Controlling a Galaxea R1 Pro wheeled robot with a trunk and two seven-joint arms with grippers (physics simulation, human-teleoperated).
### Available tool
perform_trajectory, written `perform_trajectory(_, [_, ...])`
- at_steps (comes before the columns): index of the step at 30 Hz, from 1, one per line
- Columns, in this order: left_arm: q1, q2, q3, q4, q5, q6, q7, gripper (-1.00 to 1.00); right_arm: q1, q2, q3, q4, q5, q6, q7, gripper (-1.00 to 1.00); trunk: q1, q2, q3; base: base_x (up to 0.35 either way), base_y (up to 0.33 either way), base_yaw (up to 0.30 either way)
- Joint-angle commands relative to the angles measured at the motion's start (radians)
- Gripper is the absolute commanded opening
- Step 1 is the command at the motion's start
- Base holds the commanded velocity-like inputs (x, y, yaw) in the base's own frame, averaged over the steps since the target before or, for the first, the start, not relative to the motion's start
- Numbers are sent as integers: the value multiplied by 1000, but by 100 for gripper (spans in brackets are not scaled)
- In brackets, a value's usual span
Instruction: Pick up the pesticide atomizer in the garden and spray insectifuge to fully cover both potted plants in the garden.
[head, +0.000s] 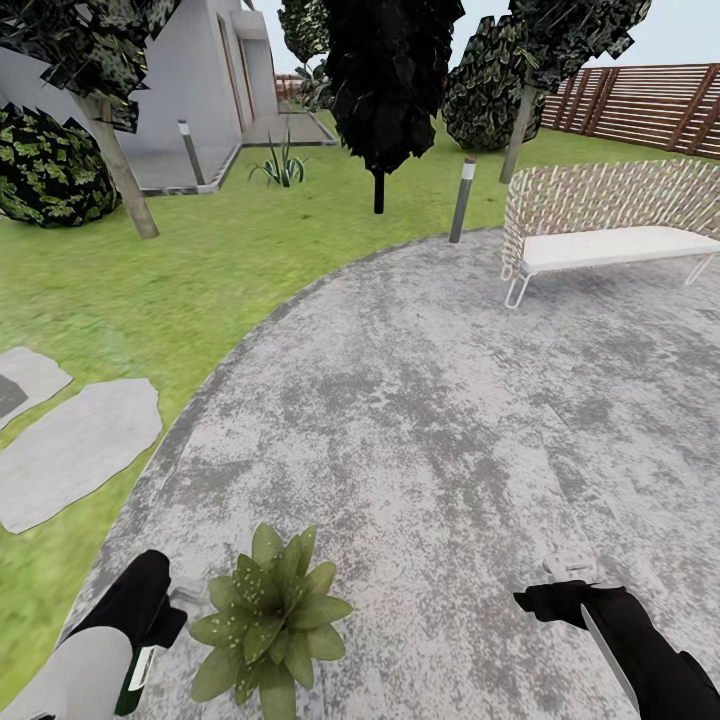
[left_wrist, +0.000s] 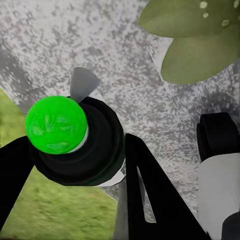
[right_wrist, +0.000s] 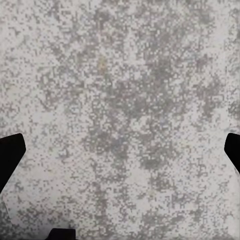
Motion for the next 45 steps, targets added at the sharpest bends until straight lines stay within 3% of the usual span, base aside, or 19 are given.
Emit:
perform_trajectory(1, [-1, -1, 4, -4, -11, 1, -10, -100, 0, 0, -2, -1, 5, 5, 7, 100, 0, 0, -1, 0, 0, 0])
perform_trajectory(6, [-1, -1, 3, -50, -11, 27, -10, -100, 0, 0, -2, -1, 5, 5, 7, 100, 0, 0, -1, 0, 0, 0])
perform_trajectory(22, [10, -1, 5, -16, -8, 23, -9, -100, 0, 0, -2, -1, 5, 5, 6, 100, 0, 0, -1, 0, 0, 0])
perform_trajectory(25, [4, -24, 3, -76, -8, 26, -9, -100, 0, 0, -2, -1, 5, 5, 6, 100, 0, 0, -1, 0, 0, 0])
perform_trajectory(30, [0, -29, 3, -96, -8, 27, -10, -100, 0, 0, -2, -1, 5, 5, 6, 100, 0, 0, -1, 0, 0, 0])
perform_trajectory(41, [12, -28, 12, -85, -8, 23, -9, -100, 0, 0, -2, -1, 5, 5, 6, 100, 0, 0, -1, 0, 0, 0])
perform_trajectory(45, [13, -25, 13, 8, -9, 22, -6, -100, 0, 0, -3, -1, 5, 5, 6, 100, 0, 0, -1, 0, 0, 0])
